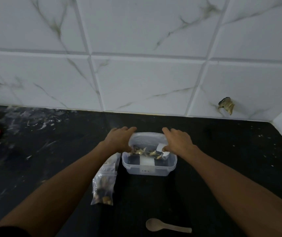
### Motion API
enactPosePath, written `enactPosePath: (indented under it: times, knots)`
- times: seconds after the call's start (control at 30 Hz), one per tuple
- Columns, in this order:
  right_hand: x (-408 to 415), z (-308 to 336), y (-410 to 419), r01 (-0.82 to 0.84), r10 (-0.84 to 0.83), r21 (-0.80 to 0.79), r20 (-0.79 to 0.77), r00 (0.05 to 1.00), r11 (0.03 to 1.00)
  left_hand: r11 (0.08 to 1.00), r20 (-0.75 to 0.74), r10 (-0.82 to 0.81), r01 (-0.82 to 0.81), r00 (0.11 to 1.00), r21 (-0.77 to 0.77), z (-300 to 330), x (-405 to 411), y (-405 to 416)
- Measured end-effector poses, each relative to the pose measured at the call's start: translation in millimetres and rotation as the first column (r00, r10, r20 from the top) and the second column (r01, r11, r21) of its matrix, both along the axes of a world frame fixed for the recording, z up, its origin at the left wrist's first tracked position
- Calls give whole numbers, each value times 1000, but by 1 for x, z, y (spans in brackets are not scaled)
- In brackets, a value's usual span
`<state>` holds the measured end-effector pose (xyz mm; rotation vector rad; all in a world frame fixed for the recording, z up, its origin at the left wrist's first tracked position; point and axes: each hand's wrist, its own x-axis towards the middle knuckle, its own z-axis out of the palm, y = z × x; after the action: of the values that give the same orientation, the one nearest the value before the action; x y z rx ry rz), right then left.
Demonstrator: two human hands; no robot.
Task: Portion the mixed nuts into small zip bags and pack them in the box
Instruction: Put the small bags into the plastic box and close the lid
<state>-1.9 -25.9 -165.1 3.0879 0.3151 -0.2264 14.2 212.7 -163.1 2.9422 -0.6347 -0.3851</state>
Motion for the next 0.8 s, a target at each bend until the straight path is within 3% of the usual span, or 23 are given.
enactPosePath:
  times: [0.1, 0.2, 0.3, 0.37, 0.43, 0.5, 0.63, 0.8]
  knots:
    - [-7, 7, 6, 31, -31, -15, -19, 999, 999, 1000, -13, 19, -19, 1000, 21, 4, -6, -4]
    - [-21, 24, 15, 41, -42, 18, 56, 998, 999, 978, -50, 141, -147, 989, -150, 20, -20, 9]
    - [-44, 41, 40, 10, -57, 238, 191, 980, 971, 864, -96, 296, -309, 950, -398, 35, -44, 37]
    - [-65, 50, 68, 5, -106, 466, 191, 976, 885, 783, -103, 402, -399, 910, -477, 40, -64, 58]
    - [-89, 55, 96, 69, -141, 656, 59, 988, 752, 704, -134, 501, -492, 855, -512, 36, -87, 78]
    - [-110, 46, 120, 178, -98, 737, -151, 984, 652, 625, -224, 564, -588, 795, -514, 27, -114, 93]
    - [-138, 7, 149, 496, -73, 662, -558, 827, 562, 493, -433, 584, -724, 687, -483, 3, -169, 98]
    - [-150, -16, 162, 700, -124, 563, -734, 668, 439, 300, -626, 592, -860, 507, -413, -23, -202, 84]
